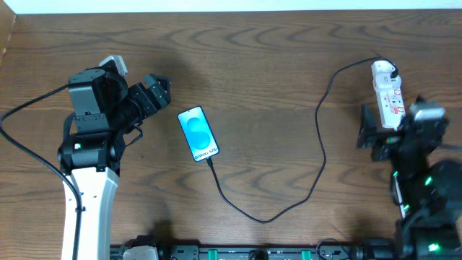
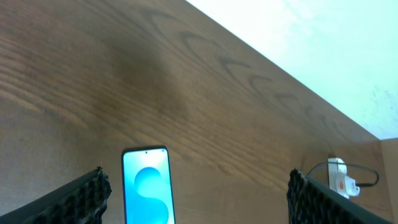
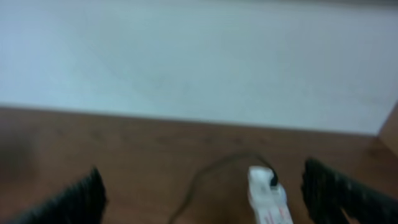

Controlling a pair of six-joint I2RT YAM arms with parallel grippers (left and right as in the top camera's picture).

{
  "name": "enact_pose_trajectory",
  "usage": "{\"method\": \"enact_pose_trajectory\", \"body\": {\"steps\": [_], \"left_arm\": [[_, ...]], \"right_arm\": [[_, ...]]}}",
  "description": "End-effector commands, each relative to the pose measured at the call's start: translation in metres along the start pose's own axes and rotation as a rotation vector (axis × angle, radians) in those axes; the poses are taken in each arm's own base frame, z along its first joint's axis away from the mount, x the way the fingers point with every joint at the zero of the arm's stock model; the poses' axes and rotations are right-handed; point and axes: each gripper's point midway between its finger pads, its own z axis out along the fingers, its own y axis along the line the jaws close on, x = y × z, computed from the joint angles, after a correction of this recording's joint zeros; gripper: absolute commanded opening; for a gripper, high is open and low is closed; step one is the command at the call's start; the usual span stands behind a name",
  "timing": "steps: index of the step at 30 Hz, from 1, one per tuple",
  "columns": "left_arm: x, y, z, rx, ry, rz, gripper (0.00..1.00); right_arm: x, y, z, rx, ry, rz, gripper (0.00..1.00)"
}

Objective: Plug charger to phone and switch on socket

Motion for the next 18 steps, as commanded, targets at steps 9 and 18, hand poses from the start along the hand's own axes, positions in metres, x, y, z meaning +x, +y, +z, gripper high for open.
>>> {"method": "enact_pose_trajectory", "body": {"steps": [9, 18], "left_arm": [[-0.001, 0.0, 0.0, 0.002, 0.001, -0.001, 0.93], [-0.001, 0.0, 0.0, 0.002, 0.001, 0.0, 0.93]], "right_arm": [[0.1, 0.001, -0.019, 0.038, -0.078, -0.013, 0.99], [0.145, 0.006, -0.014, 0.02, -0.042, -0.011, 0.99]]}}
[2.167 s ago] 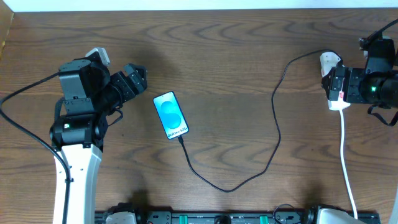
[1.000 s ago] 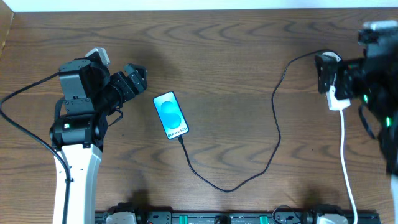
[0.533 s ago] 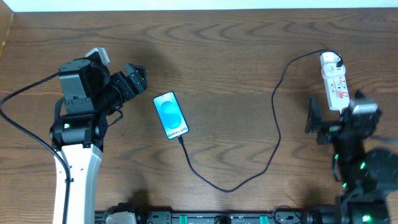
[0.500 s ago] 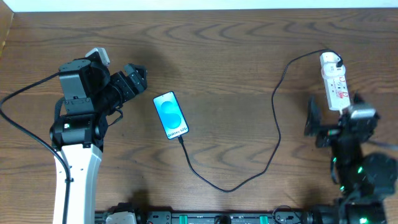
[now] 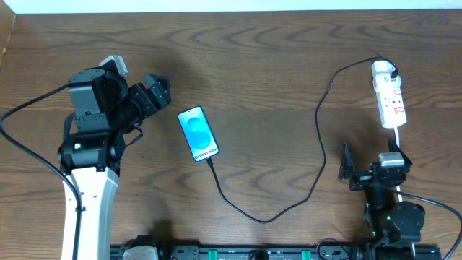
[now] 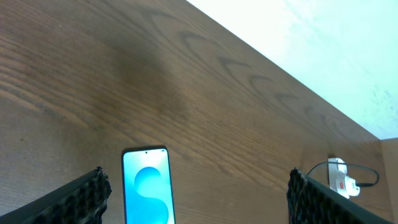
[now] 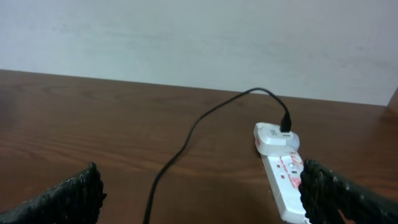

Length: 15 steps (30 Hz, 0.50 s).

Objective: Plug charger to phone and switch on socket

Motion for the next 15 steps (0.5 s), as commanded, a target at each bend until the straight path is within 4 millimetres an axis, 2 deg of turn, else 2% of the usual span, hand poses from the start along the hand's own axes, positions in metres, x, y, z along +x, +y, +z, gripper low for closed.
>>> {"method": "enact_pose_trajectory", "body": {"steps": [1, 15], "left_arm": [[-0.0011, 0.0002, -0.0001, 0.002, -0.001, 0.0, 0.93], [-0.0011, 0.0002, -0.0001, 0.002, -0.001, 0.0, 0.92]], "right_arm": [[0.0152, -0.0008, 0.0007, 0.007, 0.012, -0.008, 0.99], [0.0159, -0.0007, 0.0007, 0.008, 0.017, -0.007, 0.99]]}}
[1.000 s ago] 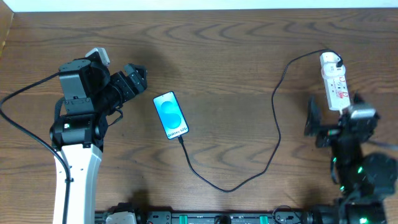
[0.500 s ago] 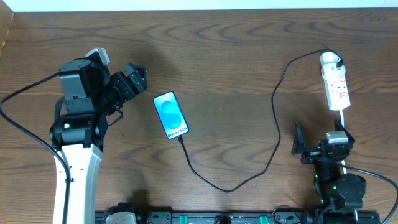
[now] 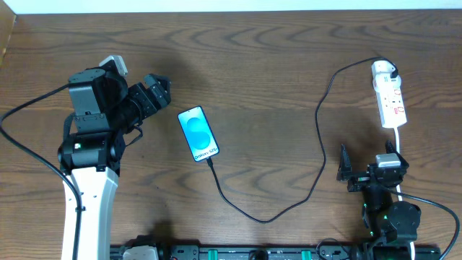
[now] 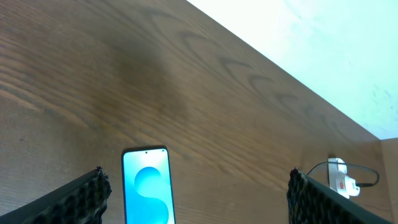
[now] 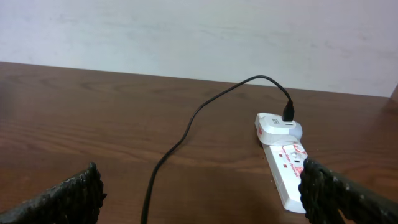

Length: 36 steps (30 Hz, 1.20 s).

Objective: Plug charger to phone and switch on socket

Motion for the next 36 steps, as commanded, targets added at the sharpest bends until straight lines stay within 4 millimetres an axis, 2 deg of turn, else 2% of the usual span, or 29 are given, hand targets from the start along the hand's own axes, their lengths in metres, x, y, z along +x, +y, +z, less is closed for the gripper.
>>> {"method": "enact_pose_trajectory", "body": {"steps": [1, 12, 14, 18, 21, 27, 31, 36], "left_arm": [[-0.001, 0.0, 0.0, 0.002, -0.001, 0.0, 0.92], [-0.001, 0.0, 0.0, 0.002, -0.001, 0.0, 0.92], [0.006, 0.004, 0.0, -0.014, 0.028, -0.01, 0.92], [0.006, 0.015, 0.001, -0.066, 0.02, 0.0, 0.92], [0.009, 0.02, -0.007, -0.092, -0.003, 0.095, 0.93], [0.033, 0.022, -0.038, -0.058, -0.138, 0.382, 0.93], [0.05, 0.028, -0.047, -0.027, -0.244, 0.443, 0.92], [0.08, 0.045, -0.051, 0.009, -0.415, 0.488, 0.92]], "right_arm": [[0.0, -0.002, 0.0, 0.01, -0.003, -0.009, 0.99], [0.001, -0.002, 0.0, 0.01, -0.003, -0.009, 0.99], [0.001, -0.002, 0.0, 0.01, -0.003, -0.009, 0.99], [0.001, -0.002, 0.0, 0.01, -0.003, -0.009, 0.99], [0.0, -0.002, 0.0, 0.01, -0.003, -0.009, 0.99], [0.001, -0.002, 0.0, 0.01, -0.003, -0.009, 0.99], [0.0, -0.002, 0.0, 0.01, -0.003, -0.009, 0.99], [0.0, -0.002, 0.0, 0.011, -0.003, -0.009, 0.99]]}}
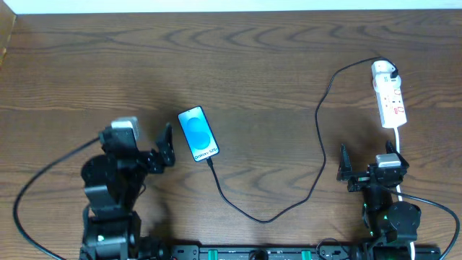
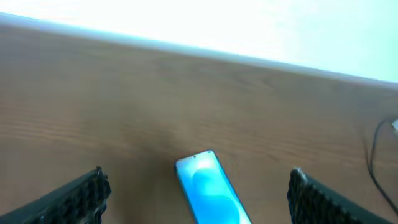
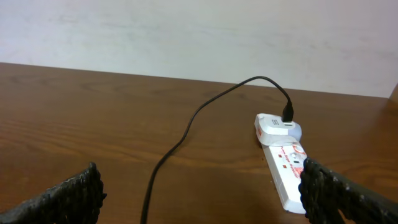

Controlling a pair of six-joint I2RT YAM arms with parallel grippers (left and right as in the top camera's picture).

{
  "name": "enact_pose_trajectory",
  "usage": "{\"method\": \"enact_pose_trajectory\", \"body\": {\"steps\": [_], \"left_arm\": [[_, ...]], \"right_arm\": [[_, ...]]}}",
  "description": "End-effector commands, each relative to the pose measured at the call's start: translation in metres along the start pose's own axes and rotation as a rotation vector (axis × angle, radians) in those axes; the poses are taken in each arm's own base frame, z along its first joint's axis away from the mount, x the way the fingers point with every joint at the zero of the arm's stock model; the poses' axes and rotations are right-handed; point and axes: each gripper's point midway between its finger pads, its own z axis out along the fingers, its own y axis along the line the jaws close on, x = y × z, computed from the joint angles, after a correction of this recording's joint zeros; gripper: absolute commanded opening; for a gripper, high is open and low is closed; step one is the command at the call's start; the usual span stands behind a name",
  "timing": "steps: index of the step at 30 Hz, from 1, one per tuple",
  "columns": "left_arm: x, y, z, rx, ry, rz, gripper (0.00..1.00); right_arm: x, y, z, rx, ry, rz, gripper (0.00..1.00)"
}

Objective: Plug charger to phone and switch on socket

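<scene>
The phone [image 1: 198, 133], its screen lit blue, lies face up left of centre; the left wrist view shows it [image 2: 208, 193] too. A black cable [image 1: 320, 144] joins its near edge and runs to the charger [image 3: 278, 127] in the white socket strip [image 1: 388, 101] at the far right, which also shows in the right wrist view [image 3: 283, 171]. My left gripper [image 1: 163, 149] stands open just left of the phone, low over the table, with nothing between its fingers [image 2: 74, 199]. My right gripper [image 1: 368, 167] is open and empty short of the strip; one of its fingers [image 3: 62, 199] shows at the left.
The brown wooden table [image 1: 274, 58] ends at a pale wall on the far side [image 3: 186, 37]. The cable loops toward the front edge [image 1: 267, 219] between the two arms. A black rail [image 1: 238, 253] runs along the front.
My left arm has moved from high at the left of the phone to low near the front edge, still open. The right arm, phone, cable and strip are as they were.
At first my right gripper was up beside the socket strip and the left arm stood left of the phone. By 1.7 s ago the right arm was back near the front edge, open. The left arm has now moved back too; the cable stays at the phone throughout.
</scene>
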Motion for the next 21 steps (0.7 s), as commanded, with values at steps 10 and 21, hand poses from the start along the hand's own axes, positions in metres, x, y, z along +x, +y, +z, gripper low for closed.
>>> {"method": "enact_pose_trajectory", "body": {"steps": [10, 21], "left_arm": [[0.057, 0.018, -0.003, -0.06, -0.297, 0.125, 0.93], [0.08, 0.019, 0.002, -0.077, -0.21, 0.127, 0.92]], "right_arm": [[0.001, -0.001, 0.0, 0.008, -0.001, -0.008, 0.99], [0.001, -0.001, 0.0, 0.008, 0.0, -0.008, 0.99]]}}
